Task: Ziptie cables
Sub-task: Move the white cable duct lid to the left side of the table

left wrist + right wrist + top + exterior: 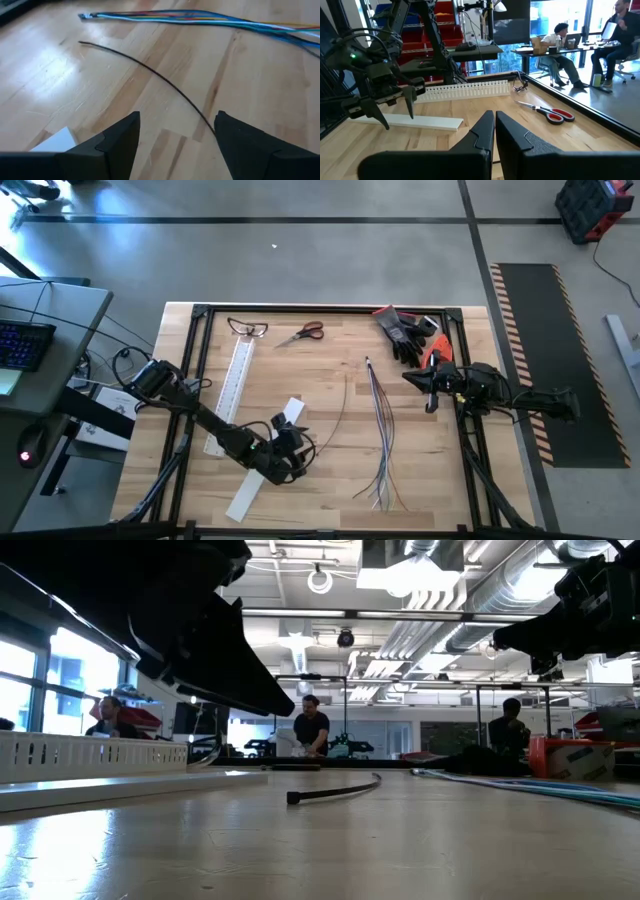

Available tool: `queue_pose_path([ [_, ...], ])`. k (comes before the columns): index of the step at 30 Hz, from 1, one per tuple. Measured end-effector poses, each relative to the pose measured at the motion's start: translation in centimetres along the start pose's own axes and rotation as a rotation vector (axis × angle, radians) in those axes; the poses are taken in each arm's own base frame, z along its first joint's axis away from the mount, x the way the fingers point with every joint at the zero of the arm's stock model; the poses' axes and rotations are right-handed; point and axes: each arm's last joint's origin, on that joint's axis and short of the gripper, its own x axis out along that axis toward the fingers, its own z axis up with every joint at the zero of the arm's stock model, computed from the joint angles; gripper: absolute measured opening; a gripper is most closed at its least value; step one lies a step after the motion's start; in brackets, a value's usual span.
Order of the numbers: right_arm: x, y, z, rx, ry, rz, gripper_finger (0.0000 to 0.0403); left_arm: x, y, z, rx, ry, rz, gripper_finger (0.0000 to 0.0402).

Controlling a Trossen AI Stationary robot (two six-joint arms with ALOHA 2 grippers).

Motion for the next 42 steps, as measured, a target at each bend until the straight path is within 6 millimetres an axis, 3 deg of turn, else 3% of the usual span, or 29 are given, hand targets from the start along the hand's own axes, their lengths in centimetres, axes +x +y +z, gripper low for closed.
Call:
queue_pose_path([
  [12, 0.0, 0.0, 0.0, 0.000, -0.001, 0.000, 0.0000, 0.6, 2.1, -0.8, -0.104, 0.194, 0.065, 0.0316],
  [17, 0.0, 0.0, 0.0, 0.000, -0.001, 0.000, 0.0000, -0.2, 3.3, -0.9, -0.243, 0.215, 0.175, 0.0319],
  [29, 0.0, 0.0, 0.0, 0.000, -0.001, 0.000, 0.0000, -2.4, 3.1, -2.7, -0.360, 0.181, 0.270, 0.0319],
  [42, 0.0, 0.0, 0.0, 0.000, 0.000, 0.000, 0.0000, -1.0, 2.3, -6.1, -0.393, 0.224, 0.334, 0.0319],
])
